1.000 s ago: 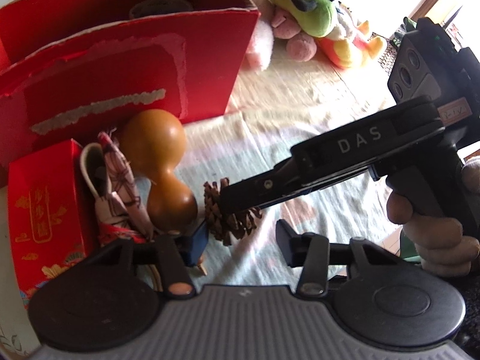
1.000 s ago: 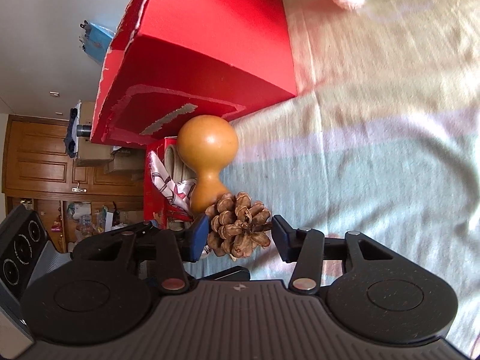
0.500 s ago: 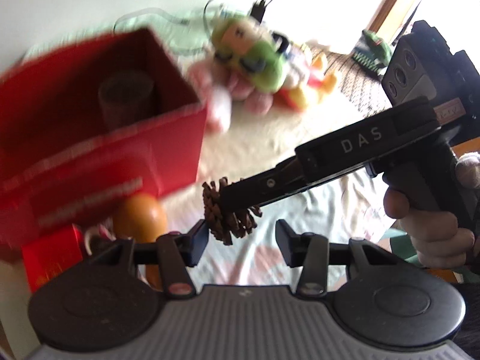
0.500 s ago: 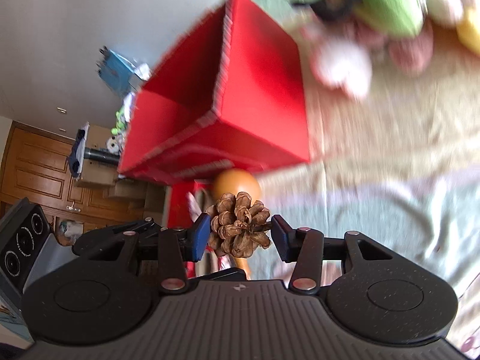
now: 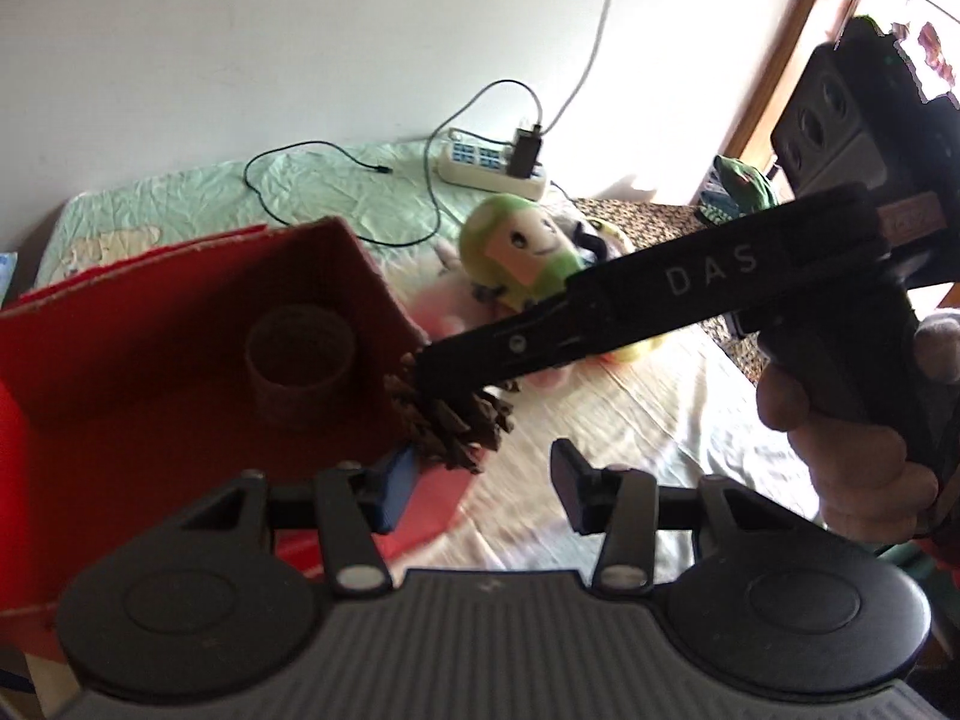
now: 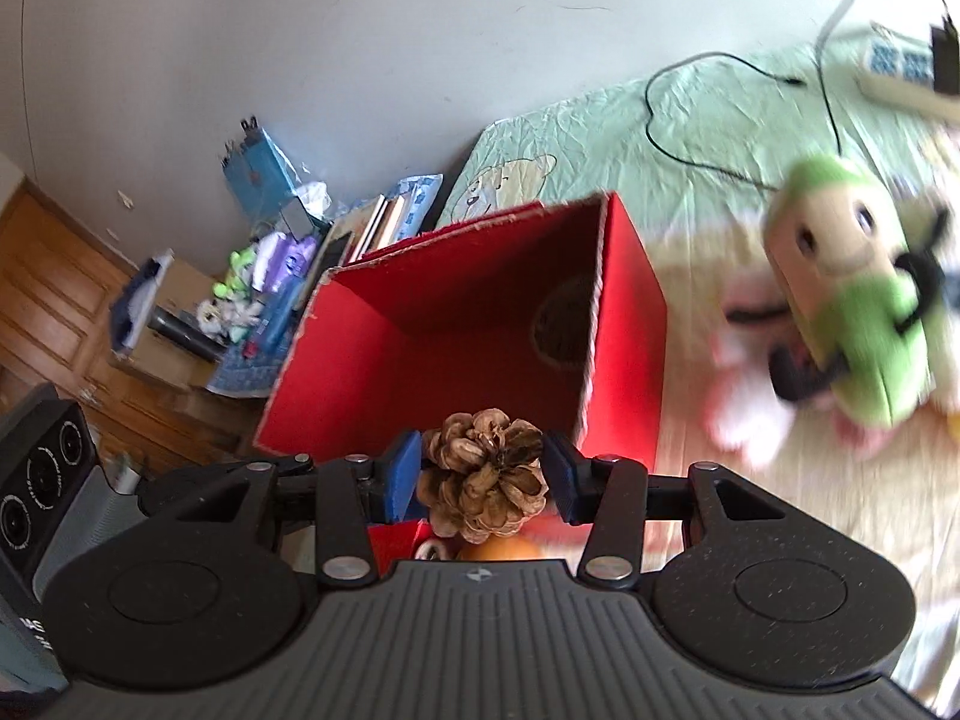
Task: Organize objects
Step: 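Carry the pinecone into the red box and release it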
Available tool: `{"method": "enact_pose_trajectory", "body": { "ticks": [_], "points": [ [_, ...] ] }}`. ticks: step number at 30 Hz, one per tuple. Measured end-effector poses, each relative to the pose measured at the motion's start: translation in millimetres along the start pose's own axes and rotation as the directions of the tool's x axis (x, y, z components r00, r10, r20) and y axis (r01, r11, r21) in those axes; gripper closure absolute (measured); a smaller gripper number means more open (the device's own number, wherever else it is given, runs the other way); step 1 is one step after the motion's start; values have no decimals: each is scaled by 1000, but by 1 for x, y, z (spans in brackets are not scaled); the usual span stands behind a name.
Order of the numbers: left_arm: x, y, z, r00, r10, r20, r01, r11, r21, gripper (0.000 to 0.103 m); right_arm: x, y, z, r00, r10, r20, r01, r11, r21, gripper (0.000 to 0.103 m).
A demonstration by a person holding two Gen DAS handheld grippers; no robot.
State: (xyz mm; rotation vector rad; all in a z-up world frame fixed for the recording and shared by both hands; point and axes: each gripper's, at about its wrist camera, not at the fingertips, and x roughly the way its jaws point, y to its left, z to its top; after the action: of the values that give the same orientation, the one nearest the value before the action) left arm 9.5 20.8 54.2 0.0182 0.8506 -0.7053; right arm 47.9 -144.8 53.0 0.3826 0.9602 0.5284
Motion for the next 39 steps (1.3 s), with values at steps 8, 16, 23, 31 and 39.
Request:
{"method": "enact_pose_trajectory", "body": {
  "ticks": [8,16,23,31,39],
  "points": [
    [27,40,7,1000,-6,-17,5,997,-75,55,35,6,16,994,-103,-24,101,993,-67,56],
    [47,54,6,998,-28,-58,21,993,-117,55,48,9,16,986,-162,-51,156,982,-103,55],
    [57,64,3,996,-37,-85,24,990,-142,55,54,9,15,984,-166,-59,160,983,-89,55],
    [62,68,2,994,-30,-103,14,988,-153,53,55,12,13,981,-189,-35,185,978,-92,53],
    [61,69,2,995,-21,-101,5,988,-152,51,50,3,10,988,-157,0,157,988,-12,52]
  ]
}}
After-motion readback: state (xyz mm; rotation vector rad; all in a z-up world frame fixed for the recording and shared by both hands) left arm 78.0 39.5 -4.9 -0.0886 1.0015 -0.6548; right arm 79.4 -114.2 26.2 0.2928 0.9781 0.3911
